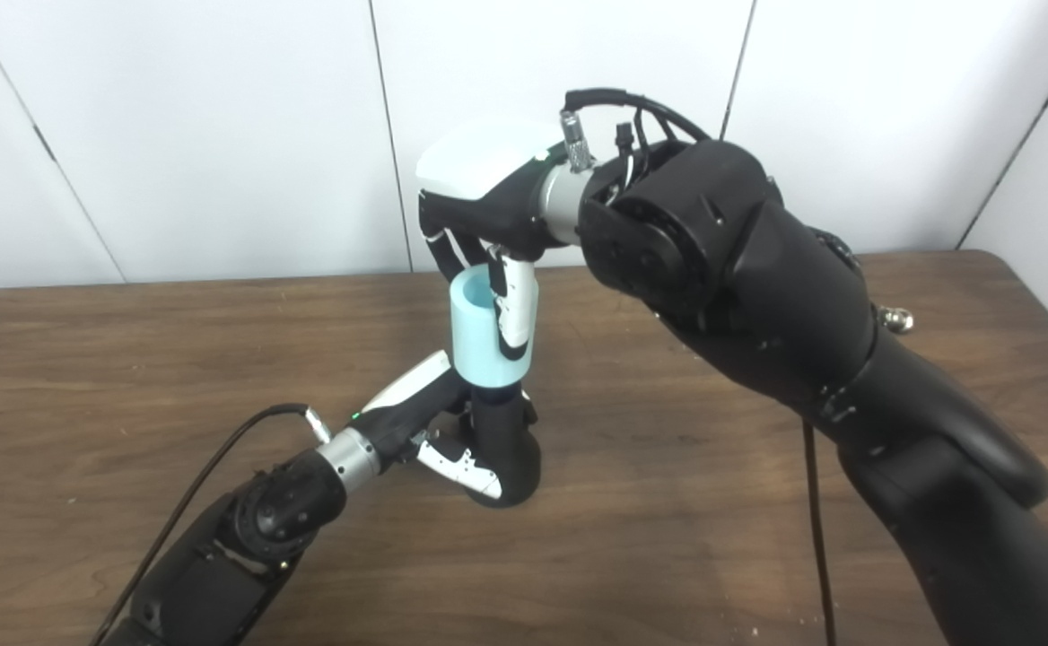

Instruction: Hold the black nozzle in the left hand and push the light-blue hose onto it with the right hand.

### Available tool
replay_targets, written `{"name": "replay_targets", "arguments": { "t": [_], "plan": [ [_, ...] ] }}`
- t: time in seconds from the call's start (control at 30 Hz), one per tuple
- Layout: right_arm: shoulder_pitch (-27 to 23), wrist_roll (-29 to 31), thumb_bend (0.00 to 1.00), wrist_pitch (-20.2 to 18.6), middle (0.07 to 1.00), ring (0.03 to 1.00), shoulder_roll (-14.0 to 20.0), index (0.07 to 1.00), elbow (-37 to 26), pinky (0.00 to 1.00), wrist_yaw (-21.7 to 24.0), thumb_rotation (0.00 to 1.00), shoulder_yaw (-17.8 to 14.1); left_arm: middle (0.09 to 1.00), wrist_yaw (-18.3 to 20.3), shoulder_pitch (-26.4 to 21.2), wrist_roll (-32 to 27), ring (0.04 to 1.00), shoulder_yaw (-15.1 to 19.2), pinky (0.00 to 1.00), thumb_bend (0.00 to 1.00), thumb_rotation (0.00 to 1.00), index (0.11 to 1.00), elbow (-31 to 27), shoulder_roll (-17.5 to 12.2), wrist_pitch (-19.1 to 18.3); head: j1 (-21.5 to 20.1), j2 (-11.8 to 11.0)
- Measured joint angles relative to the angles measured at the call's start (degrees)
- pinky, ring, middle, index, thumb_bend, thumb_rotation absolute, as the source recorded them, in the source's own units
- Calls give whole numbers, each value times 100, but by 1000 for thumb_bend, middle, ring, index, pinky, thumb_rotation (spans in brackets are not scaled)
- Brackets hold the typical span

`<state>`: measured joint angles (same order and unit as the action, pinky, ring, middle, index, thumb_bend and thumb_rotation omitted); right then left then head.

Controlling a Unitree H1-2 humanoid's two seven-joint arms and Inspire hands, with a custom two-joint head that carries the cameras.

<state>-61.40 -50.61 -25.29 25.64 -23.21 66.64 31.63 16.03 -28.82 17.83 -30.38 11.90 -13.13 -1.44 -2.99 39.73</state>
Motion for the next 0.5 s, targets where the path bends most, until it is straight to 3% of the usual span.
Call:
{"name": "replay_targets", "arguments": {
  "t": [0.5],
  "plan": [
    [29, 254, 529, 1, 470, 164, 46, 479, 152, 64, 1, 0, 28, 490, 0, 10, 1, 414, -4, 335, 506, 75, 492, -47, 4, -76, 18, 44]
  ]
}}
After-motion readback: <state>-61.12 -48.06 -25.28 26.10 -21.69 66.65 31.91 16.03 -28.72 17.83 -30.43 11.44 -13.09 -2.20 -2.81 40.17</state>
